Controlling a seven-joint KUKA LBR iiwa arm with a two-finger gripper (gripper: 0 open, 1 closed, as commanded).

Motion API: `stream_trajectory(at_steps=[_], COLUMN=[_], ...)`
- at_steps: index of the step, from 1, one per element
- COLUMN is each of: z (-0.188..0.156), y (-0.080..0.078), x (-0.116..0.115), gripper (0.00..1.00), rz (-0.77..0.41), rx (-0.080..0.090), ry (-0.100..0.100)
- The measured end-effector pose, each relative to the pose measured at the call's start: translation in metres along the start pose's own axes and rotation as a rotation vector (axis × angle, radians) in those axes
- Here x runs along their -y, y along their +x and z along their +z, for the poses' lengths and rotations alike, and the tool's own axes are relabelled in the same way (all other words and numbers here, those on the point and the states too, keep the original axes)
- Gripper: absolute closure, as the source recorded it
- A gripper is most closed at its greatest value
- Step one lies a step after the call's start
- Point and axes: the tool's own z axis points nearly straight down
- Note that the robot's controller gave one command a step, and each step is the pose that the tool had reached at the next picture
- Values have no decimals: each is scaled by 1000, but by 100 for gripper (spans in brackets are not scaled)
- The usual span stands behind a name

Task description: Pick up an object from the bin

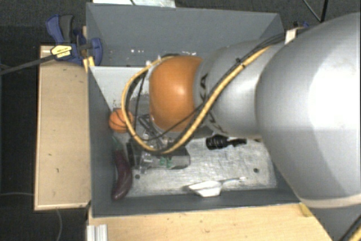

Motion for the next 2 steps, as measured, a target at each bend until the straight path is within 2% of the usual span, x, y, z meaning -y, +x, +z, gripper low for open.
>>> stream_trajectory(at_steps=[1, 2], z=[-56, -78], y=[-1, 4], x=[8, 6], gripper=[100, 100], rz=[-13, -21], rx=[-2, 4], ry=[1, -3])
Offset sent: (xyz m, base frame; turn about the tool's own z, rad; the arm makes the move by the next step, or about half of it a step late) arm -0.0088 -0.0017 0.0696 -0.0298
